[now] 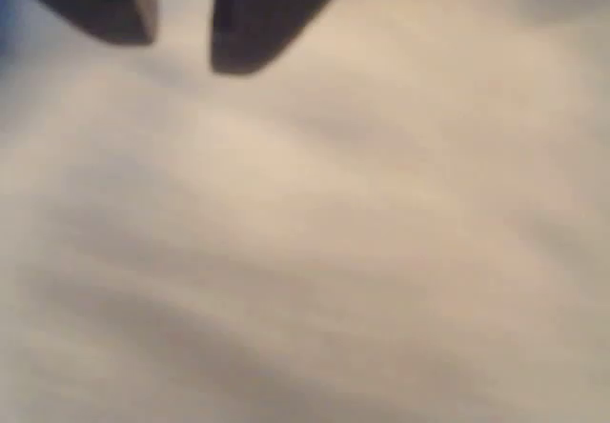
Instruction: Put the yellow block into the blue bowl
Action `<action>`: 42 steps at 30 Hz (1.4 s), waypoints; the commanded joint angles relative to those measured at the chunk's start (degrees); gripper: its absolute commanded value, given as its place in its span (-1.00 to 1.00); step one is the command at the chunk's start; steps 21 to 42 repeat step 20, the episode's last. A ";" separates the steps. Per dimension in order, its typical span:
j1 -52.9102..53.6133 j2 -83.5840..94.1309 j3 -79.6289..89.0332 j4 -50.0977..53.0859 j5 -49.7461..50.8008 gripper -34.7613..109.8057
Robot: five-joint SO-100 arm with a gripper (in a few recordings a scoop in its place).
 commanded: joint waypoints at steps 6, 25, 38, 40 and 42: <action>0.44 6.06 1.76 -1.41 0.53 -0.52; 0.53 6.06 5.71 -2.37 0.53 -0.52; 0.53 6.06 5.71 -2.37 0.53 -0.52; 0.53 6.06 5.71 -2.37 0.53 -0.52; 0.53 6.06 5.71 -2.37 0.53 -0.52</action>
